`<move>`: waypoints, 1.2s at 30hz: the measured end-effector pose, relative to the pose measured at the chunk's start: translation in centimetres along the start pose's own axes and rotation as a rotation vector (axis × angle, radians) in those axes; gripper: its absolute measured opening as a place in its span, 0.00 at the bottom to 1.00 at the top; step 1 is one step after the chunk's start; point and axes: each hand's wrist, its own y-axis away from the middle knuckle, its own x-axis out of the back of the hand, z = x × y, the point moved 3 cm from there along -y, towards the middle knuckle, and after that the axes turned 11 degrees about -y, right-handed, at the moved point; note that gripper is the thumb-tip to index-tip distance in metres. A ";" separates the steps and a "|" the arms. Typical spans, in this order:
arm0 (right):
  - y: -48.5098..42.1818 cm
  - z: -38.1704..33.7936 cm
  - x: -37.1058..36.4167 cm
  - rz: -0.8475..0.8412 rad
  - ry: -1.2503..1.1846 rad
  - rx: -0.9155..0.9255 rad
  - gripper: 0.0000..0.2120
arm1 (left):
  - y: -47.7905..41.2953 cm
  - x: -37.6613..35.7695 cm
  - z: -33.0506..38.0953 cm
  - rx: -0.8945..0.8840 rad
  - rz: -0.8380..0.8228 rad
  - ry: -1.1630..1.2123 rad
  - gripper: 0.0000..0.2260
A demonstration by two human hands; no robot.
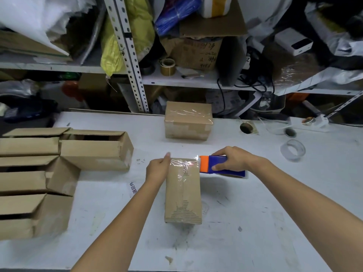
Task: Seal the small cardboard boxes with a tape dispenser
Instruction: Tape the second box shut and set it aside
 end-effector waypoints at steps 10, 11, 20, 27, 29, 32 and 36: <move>2.5 4.3 1.1 -0.027 -0.152 0.006 0.29 | 0.8 -0.2 0.5 -0.185 -0.076 -0.072 0.12; 2.8 5.1 1.5 -0.027 -0.149 -0.007 0.30 | 0.8 -0.2 0.7 -0.190 -0.074 -0.073 0.12; 2.2 3.9 -0.7 0.061 0.009 -0.015 0.27 | 1.2 -0.5 0.3 -0.162 -0.057 -0.028 0.14; 0.0 0.0 -4.7 0.210 0.148 0.081 0.24 | 1.2 -0.3 0.1 -0.181 -0.056 -0.010 0.11; -0.1 -0.1 -5.4 0.270 0.229 0.078 0.23 | 1.2 -0.3 0.1 -0.181 -0.053 -0.011 0.12; -0.3 -0.1 -7.1 0.344 0.209 0.059 0.20 | 1.2 -0.3 0.0 -0.177 -0.047 -0.013 0.11; 0.1 1.6 -7.4 0.379 0.019 0.025 0.24 | 1.0 -0.1 -0.5 -0.166 -0.054 -0.009 0.10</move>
